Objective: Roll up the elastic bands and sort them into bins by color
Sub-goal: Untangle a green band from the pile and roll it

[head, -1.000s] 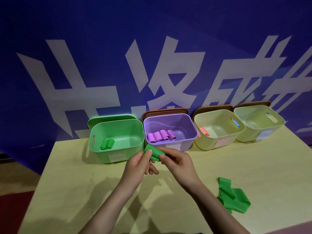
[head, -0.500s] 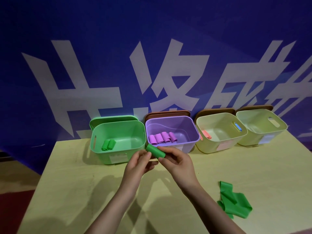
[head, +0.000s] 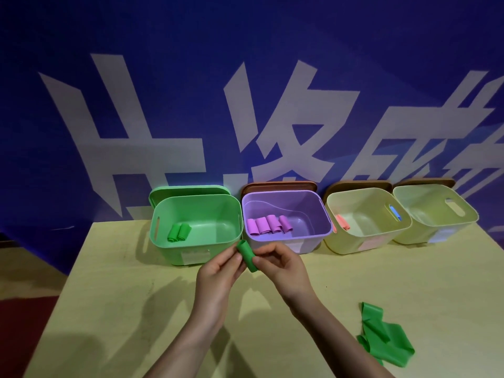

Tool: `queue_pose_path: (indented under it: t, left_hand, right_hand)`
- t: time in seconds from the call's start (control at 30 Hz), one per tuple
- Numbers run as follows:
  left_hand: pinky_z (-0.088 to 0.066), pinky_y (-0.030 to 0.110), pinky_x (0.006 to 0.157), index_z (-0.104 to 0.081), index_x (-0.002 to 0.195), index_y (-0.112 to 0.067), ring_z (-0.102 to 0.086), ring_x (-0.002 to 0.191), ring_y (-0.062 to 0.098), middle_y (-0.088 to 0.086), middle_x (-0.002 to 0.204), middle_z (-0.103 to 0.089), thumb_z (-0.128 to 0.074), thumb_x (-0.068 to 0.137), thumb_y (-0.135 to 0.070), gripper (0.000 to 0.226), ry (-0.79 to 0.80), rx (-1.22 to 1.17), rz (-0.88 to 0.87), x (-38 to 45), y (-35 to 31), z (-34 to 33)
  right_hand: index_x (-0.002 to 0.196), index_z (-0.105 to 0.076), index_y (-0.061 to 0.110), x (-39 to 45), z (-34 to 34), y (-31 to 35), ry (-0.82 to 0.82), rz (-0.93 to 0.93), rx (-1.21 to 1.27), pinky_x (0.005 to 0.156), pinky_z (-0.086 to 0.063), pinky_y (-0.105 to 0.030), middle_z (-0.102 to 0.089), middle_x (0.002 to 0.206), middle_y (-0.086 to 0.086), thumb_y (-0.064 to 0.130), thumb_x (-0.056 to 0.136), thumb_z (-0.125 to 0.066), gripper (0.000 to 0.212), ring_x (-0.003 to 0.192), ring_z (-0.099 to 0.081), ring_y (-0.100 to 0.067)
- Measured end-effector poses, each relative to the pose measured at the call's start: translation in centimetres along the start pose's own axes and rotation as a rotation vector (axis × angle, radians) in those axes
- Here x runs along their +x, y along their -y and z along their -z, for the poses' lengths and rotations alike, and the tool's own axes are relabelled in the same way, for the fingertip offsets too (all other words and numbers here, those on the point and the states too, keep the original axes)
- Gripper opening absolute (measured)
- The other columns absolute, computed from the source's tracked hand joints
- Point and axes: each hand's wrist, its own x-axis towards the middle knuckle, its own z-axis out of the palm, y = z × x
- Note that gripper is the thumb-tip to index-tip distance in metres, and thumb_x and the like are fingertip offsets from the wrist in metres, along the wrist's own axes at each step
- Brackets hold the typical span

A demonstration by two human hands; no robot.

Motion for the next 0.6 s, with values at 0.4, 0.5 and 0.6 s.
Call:
queue_pose_path:
  t: [0.4,0.5,0.6]
  left_hand:
    - [-0.051,0.016,0.069,-0.067,0.089,-0.012,-0.065,0.074,0.007,0.0,0.08,-0.071,-0.059,0.087,0.005,0.019,-0.119,0.184,-0.03,7.0,-1.8,2.8]
    - [-0.051,0.015,0.068,-0.068,0.087,-0.013,-0.065,0.073,0.005,-0.004,0.076,-0.073,-0.061,0.086,0.004,0.019,-0.155,0.167,-0.008,9.6,-2.0,3.8]
    - [-0.054,0.022,0.076,-0.069,0.088,-0.011,-0.066,0.079,0.012,-0.001,0.079,-0.073,-0.062,0.085,0.004,0.017,-0.219,0.071,0.058,12.6,-2.8,5.2]
  right_hand:
    - [0.079,-0.072,0.022,6.0,-4.0,-0.7,0.103,0.046,-0.098,0.075,-0.051,-0.023,-0.072,0.077,0.005,-0.005,0.084,-0.067,0.029,0.075,-0.066,-0.008]
    - [0.081,-0.071,0.021,8.4,-5.6,-0.7,0.116,0.023,-0.093,0.072,-0.049,-0.021,-0.07,0.072,0.008,0.005,0.081,-0.069,0.016,0.07,-0.063,-0.004]
    - [0.086,-0.071,0.016,11.3,-7.5,-0.8,0.197,-0.046,-0.075,0.067,-0.046,-0.015,-0.07,0.069,0.013,-0.003,0.088,-0.061,0.022,0.066,-0.06,0.004]
